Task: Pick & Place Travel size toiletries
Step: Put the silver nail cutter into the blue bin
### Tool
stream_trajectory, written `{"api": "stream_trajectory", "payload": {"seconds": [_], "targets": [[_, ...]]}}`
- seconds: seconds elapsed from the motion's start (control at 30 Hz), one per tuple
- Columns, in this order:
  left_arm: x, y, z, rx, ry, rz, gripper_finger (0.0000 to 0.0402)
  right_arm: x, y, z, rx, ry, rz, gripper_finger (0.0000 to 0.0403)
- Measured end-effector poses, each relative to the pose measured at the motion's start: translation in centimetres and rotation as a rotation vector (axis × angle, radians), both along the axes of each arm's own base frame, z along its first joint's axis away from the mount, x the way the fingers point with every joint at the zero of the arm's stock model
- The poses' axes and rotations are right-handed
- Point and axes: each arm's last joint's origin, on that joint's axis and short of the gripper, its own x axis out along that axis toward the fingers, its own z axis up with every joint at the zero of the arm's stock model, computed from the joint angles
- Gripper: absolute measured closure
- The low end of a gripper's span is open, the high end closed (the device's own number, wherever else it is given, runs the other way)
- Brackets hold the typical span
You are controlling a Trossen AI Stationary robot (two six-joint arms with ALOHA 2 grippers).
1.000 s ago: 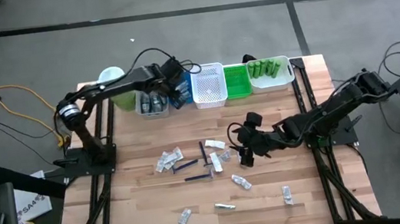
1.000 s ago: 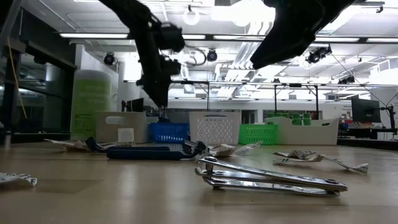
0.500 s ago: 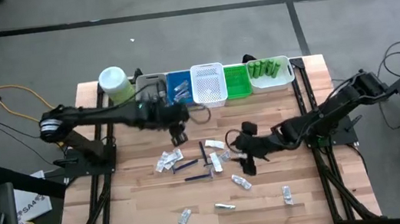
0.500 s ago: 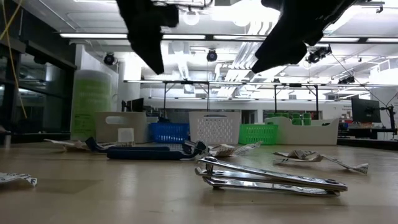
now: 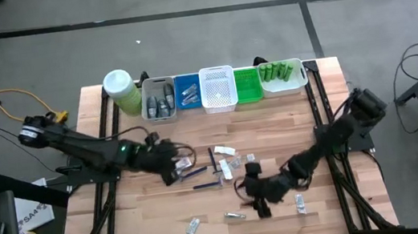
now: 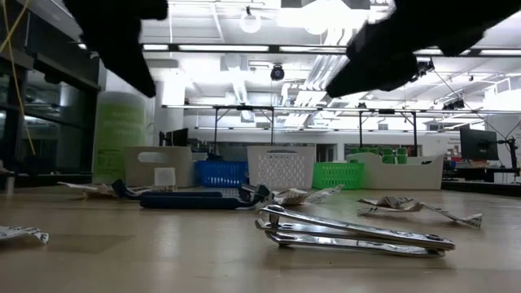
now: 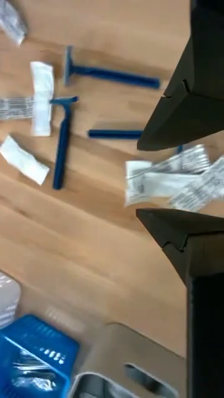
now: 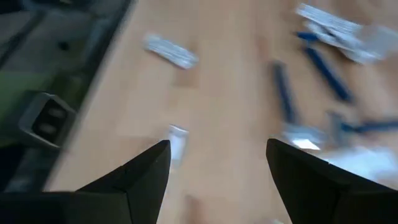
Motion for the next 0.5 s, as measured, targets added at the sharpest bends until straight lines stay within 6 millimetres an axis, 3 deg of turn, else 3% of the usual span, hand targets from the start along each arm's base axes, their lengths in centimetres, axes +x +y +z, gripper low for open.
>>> {"api": "stream_trajectory", "payload": {"seconds": [0.27, 0.5], "targets": [[-1.4, -3.3, 0.0, -0.012, -0.067, -0.037, 0.0243, 2.0, 5.0, -3.1, -0.016, 0.034, 0.001, 0.0144], [-2.4, -5.1, 0.1, -0.012, -0.107, -0.053, 0.0243, 1.9, 6.5, -5.8, 0.048, 0.071, -0.166, 0.0144]]}}
